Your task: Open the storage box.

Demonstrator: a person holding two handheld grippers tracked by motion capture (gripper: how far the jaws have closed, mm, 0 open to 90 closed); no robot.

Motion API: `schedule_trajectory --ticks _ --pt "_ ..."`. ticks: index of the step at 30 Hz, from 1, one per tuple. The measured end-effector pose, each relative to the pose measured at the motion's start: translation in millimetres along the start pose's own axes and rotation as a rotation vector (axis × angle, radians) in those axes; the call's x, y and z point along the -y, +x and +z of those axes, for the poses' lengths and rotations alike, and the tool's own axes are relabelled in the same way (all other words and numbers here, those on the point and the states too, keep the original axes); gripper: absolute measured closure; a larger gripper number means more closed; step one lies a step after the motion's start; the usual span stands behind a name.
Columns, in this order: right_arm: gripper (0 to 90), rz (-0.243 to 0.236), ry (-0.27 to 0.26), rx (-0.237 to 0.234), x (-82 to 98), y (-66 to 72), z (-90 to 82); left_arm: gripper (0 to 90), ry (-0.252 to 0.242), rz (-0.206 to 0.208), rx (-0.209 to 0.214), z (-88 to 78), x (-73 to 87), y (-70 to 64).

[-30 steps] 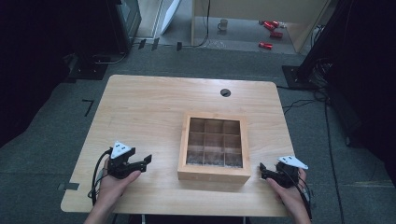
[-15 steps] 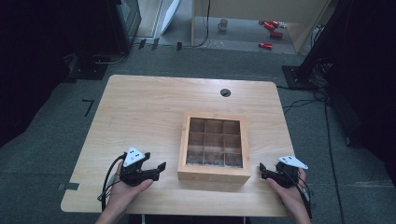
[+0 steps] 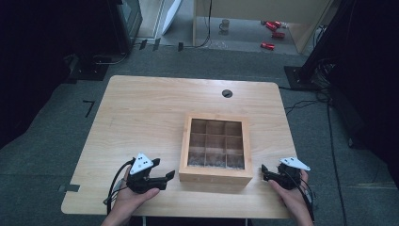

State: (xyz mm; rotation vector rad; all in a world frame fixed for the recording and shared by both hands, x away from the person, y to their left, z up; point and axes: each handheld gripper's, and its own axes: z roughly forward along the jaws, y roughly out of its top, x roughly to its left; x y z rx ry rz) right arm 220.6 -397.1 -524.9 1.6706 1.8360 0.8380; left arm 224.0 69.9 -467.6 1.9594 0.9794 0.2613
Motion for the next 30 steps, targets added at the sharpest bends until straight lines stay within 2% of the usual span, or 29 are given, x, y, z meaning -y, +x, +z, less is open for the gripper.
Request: schedule_trajectory --ticks 12,25,30 --pt "16.3 -0.001 0.0 -0.001 0.0 0.1 0.0 26.2 0.019 0.035 0.037 6.2 1.5 -16.0" --pt "16.3 -0.001 0.0 -0.001 0.0 0.1 0.0 26.9 0.04 0.049 0.044 14.6 3.8 -26.8" --pt "16.5 -0.003 -0.001 0.001 -0.2 0.7 0.3 30.2 0.047 0.064 0.041 18.9 5.2 -34.3"
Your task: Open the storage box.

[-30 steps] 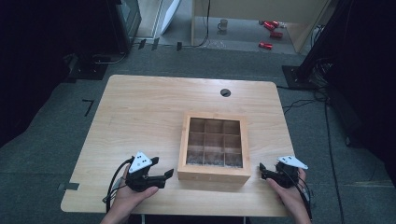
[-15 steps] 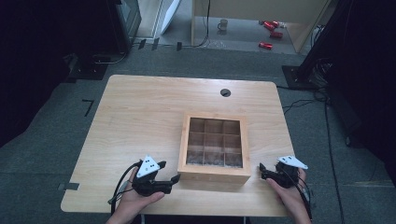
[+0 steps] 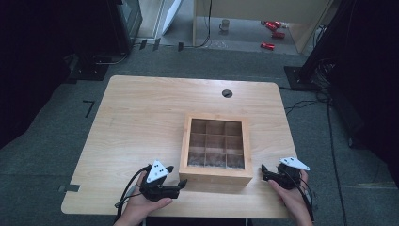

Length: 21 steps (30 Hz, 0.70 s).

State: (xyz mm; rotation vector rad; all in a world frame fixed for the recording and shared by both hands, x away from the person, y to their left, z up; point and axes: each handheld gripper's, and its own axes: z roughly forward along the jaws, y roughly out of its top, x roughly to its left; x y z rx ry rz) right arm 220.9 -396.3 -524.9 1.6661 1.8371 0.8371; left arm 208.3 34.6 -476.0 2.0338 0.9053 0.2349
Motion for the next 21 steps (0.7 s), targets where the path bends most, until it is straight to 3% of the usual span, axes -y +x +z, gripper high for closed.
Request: schedule_trajectory --ticks 9,21 --pt "17.8 -0.006 -0.002 0.028 0.5 4.6 -2.2 39.3 0.009 0.027 -0.006 5.5 1.6 -7.5" --pt "17.9 0.019 -0.068 -0.026 -6.4 17.4 -23.3 46.7 0.037 0.031 -0.051 13.5 2.2 -9.8"
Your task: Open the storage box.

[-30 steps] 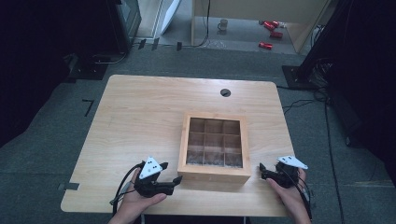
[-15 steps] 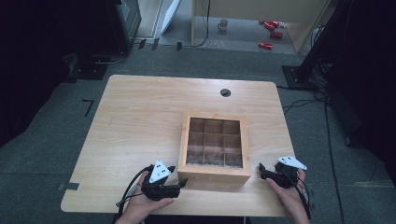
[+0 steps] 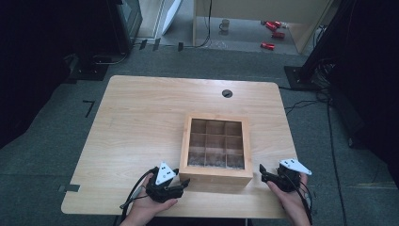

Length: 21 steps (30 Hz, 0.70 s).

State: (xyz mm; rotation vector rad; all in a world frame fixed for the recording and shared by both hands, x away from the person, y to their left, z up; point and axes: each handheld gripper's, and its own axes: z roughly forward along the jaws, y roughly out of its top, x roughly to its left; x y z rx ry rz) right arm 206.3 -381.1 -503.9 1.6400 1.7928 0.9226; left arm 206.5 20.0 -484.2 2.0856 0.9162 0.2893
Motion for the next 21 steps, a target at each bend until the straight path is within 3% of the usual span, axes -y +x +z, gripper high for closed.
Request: schedule_trajectory --ticks 10,21 --pt "17.8 -0.016 -0.025 -0.059 -3.4 15.6 -19.6 51.6 -0.009 -0.011 -0.008 0.1 -0.6 2.1" --pt "17.9 -0.062 -0.006 -0.118 9.9 25.9 -35.1 51.9 -0.028 -0.014 0.004 -2.6 -1.7 3.4"
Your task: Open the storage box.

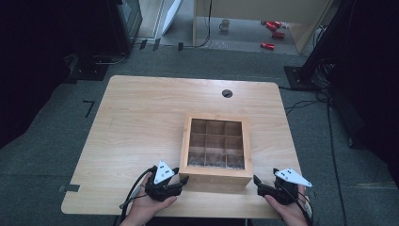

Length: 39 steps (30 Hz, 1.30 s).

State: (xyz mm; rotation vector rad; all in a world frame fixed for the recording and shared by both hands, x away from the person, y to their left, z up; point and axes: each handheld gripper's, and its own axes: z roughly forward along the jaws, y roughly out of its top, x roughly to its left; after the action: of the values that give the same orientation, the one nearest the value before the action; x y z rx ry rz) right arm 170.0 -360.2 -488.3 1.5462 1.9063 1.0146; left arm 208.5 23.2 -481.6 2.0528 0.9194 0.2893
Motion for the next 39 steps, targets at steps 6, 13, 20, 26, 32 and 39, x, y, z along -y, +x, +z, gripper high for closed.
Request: schedule_trajectory --ticks 6,13,20,26,32,39 --pt "19.1 -0.046 0.0 -0.048 5.1 4.8 -2.9 50.7 -0.007 -0.005 0.006 -0.6 -1.0 0.4" --pt "20.1 -0.054 0.001 -0.092 6.1 3.9 -4.2 50.7 -0.017 -0.008 0.011 -2.4 -2.1 0.8" --pt "20.1 -0.092 0.009 -0.155 7.1 12.2 -2.1 51.3 -0.034 -0.012 0.018 -5.1 -3.7 1.7" --pt "21.2 -0.106 0.014 -0.162 6.8 20.9 5.4 51.6 -0.03 -0.009 0.018 -5.2 -4.4 1.7" --pt "25.3 -0.084 -0.015 -0.171 3.6 24.5 6.4 52.1 -0.032 0.003 0.014 -5.9 -5.6 1.9" --pt "27.5 -0.077 -0.027 -0.184 2.1 26.0 6.4 52.1 -0.042 0.01 0.018 -8.0 -8.0 1.5"
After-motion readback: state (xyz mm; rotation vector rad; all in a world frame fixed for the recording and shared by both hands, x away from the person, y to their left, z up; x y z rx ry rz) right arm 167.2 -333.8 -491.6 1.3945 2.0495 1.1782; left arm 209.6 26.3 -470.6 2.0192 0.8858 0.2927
